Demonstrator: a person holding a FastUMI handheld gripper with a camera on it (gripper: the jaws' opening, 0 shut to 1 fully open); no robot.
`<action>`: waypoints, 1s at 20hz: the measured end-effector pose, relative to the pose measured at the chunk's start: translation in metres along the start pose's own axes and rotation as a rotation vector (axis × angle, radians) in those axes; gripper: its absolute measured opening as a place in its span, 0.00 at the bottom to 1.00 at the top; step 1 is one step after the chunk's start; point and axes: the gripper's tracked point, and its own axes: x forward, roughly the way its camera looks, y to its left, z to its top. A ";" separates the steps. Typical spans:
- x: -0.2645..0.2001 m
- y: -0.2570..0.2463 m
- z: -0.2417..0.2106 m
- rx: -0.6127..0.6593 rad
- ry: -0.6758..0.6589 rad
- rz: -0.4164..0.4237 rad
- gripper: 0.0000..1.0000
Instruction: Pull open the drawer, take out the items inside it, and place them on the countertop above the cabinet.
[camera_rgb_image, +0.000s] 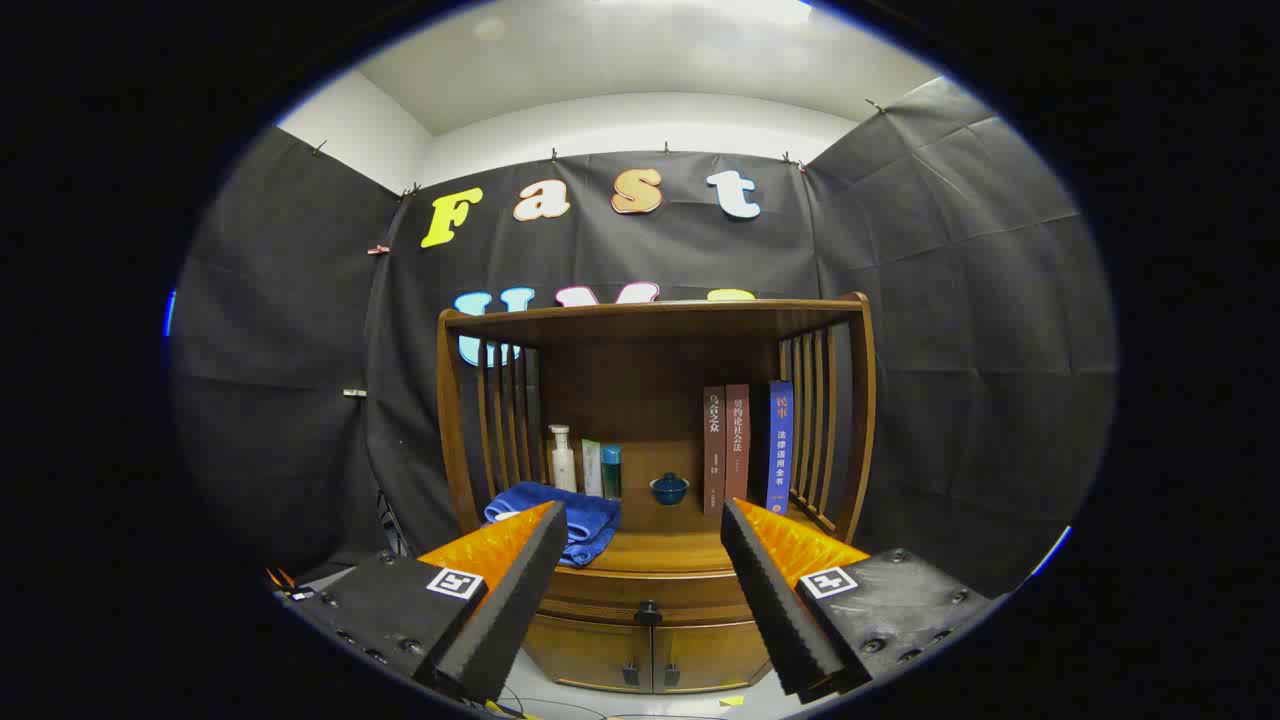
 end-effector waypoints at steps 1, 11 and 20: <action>0.000 0.000 -0.001 -0.001 0.007 0.001 0.99; 0.004 -0.001 -0.003 -0.006 0.016 -0.017 0.99; 0.004 -0.001 -0.005 -0.016 0.044 -0.014 0.99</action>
